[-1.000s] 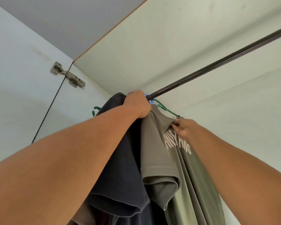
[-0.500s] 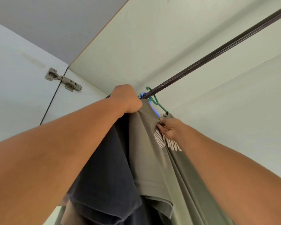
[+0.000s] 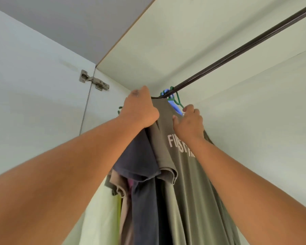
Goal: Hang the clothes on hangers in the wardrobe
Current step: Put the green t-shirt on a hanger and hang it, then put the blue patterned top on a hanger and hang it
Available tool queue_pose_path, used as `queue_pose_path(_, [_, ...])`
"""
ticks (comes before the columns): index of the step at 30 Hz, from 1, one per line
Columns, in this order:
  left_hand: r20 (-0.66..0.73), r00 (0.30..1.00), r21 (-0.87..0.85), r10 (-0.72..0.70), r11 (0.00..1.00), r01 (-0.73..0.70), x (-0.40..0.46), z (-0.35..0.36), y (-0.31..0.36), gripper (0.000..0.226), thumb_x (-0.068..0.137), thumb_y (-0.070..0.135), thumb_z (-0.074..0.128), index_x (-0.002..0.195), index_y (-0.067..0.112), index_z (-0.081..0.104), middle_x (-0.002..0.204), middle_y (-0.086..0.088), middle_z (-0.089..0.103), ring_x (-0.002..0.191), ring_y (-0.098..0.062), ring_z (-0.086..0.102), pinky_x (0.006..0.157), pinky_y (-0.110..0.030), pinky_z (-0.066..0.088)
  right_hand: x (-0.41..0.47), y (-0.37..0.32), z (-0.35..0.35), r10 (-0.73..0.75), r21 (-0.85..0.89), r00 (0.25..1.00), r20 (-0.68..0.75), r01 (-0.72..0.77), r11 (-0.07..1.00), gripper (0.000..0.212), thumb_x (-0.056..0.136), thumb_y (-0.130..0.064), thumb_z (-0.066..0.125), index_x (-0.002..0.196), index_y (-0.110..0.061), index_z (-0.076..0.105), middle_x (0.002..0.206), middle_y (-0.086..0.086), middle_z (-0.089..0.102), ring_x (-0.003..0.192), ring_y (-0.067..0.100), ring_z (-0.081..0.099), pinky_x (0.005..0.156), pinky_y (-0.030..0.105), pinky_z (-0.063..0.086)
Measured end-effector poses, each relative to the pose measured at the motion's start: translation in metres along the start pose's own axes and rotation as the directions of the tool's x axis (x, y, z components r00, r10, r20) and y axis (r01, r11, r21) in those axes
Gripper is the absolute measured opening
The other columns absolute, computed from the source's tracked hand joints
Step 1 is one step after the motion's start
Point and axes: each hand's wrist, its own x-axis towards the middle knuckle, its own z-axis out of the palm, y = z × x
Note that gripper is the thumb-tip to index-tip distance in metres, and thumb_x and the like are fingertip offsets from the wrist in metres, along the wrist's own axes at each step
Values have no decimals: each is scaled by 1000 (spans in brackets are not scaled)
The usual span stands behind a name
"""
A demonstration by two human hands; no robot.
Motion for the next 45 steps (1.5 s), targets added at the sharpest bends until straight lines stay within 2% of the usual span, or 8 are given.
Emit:
queue_pose_path(5, [-46, 994, 142, 104, 985, -96, -56, -30, -21, 48, 90, 25, 56, 131, 9, 38, 122, -10, 45, 113, -30, 47, 85, -34, 40, -46, -69, -10, 32, 196, 998, -59, -20, 980, 35, 93, -39, 53, 119, -16, 47, 123, 7, 49, 117, 30, 42, 91, 42, 38])
queue_pose_path(9, [-105, 988, 286, 116, 955, -82, -86, -85, -51, 60, 91, 29, 55, 142, 10, 31, 132, -12, 46, 124, -30, 43, 96, -39, 41, -94, -130, -6, -138, 330, 979, -152, 182, 926, 29, 89, -31, 57, 110, -10, 50, 109, 9, 52, 101, 29, 48, 84, 36, 38])
queue_pose_path(13, [-117, 990, 442, 79, 897, -20, -131, -155, -88, 58, 90, 33, 54, 141, 12, 34, 128, -9, 52, 119, -30, 47, 93, -42, 42, -152, -181, 8, -235, 397, 964, -126, 266, 879, 28, 87, -28, 55, 108, -8, 51, 104, 10, 52, 93, 28, 52, 80, 34, 40])
queue_pose_path(21, [-38, 999, 777, -10, 629, 36, -291, -331, -163, 64, 85, 37, 55, 141, 10, 42, 124, -5, 56, 108, -28, 53, 86, -40, 43, -338, -344, -1, -133, 708, 984, 115, 13, 706, 31, 88, -32, 49, 109, -10, 53, 105, 7, 54, 95, 25, 50, 80, 24, 29])
queue_pose_path(25, [24, 990, 887, -139, 460, 43, -383, -448, -195, 67, 81, 39, 57, 139, 9, 45, 123, -4, 57, 106, -26, 54, 85, -39, 43, -463, -464, -32, -85, 731, 958, 272, -148, 666, 31, 90, -36, 48, 108, -12, 55, 104, 6, 57, 94, 28, 53, 77, 31, 35])
queue_pose_path(31, [-14, 935, 980, -355, 180, 83, -526, -639, -219, 67, 82, 39, 58, 141, 10, 47, 133, -5, 54, 117, -24, 51, 94, -40, 39, -648, -640, -125, -225, 701, 751, 621, -405, 587, 29, 88, -42, 50, 108, -21, 53, 111, 4, 56, 104, 29, 50, 81, 39, 40])
queue_pose_path(39, [-394, 682, 913, -616, -177, 368, -730, -804, -260, 68, 82, 40, 63, 142, 16, 42, 142, -3, 46, 127, -22, 42, 102, -42, 37, -859, -774, -184, -529, 710, 475, 703, -431, 557, 29, 89, -44, 54, 110, -24, 52, 111, 4, 53, 103, 28, 50, 80, 45, 45])
queue_pose_path(45, [-411, 532, 903, -740, -254, 346, -807, -864, -357, 69, 79, 37, 69, 139, 13, 44, 139, -6, 48, 126, -24, 42, 100, -45, 39, -967, -861, -158, -655, 697, 278, 703, -450, 558, 36, 80, -37, 67, 109, -20, 55, 108, 4, 57, 102, 30, 53, 76, 46, 48])
